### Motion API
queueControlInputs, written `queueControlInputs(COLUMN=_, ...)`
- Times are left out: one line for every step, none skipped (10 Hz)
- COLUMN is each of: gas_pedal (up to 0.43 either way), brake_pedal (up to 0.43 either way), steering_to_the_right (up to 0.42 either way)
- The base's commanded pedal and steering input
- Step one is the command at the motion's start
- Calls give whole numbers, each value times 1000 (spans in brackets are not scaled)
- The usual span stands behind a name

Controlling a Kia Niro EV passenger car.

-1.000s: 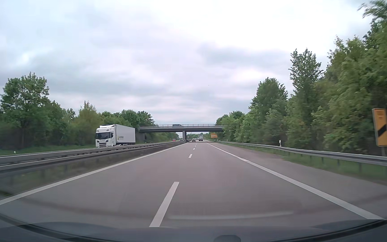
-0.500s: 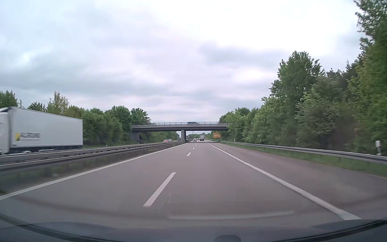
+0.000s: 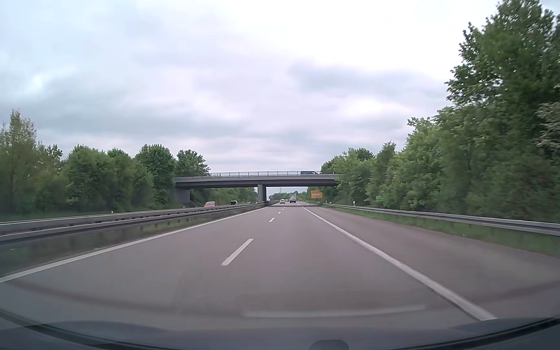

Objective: Follow the waypoints while adhering to traffic rules and regulations

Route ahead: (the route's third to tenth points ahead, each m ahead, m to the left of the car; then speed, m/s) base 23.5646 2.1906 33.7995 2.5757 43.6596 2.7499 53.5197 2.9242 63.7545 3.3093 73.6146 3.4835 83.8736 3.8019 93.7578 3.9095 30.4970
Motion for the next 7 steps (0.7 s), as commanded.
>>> queueControlInputs(gas_pedal=98, brake_pedal=0, steering_to_the_right=-4)
queueControlInputs(gas_pedal=98, brake_pedal=0, steering_to_the_right=-4)
queueControlInputs(gas_pedal=98, brake_pedal=0, steering_to_the_right=-4)
queueControlInputs(gas_pedal=98, brake_pedal=0, steering_to_the_right=-4)
queueControlInputs(gas_pedal=98, brake_pedal=0, steering_to_the_right=-4)
queueControlInputs(gas_pedal=130, brake_pedal=0, steering_to_the_right=-4)
queueControlInputs(gas_pedal=150, brake_pedal=0, steering_to_the_right=-4)
